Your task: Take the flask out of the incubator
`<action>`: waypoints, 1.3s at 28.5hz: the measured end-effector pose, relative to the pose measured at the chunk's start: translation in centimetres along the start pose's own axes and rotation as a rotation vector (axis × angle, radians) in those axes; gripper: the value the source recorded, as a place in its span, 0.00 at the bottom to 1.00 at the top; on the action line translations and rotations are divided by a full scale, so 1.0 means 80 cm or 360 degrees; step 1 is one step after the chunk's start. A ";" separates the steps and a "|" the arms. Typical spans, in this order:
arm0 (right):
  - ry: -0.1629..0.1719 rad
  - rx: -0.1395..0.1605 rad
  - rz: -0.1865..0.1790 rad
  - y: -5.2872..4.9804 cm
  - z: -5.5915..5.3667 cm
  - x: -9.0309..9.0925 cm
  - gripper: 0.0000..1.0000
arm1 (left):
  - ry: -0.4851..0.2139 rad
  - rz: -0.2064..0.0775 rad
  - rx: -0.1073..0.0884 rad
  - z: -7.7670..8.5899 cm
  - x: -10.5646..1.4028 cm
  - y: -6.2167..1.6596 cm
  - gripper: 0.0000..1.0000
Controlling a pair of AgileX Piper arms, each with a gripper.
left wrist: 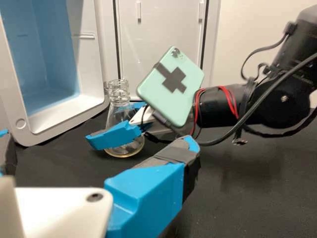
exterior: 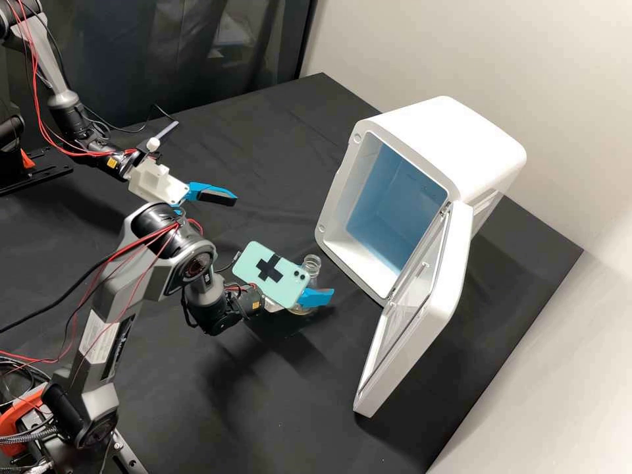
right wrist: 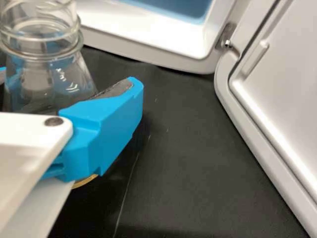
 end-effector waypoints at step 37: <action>-0.0025 -0.0028 0.0051 -0.001 -0.002 0.012 1.00 | -0.0060 -0.0063 -0.0009 0.015 0.026 -0.0184 1.00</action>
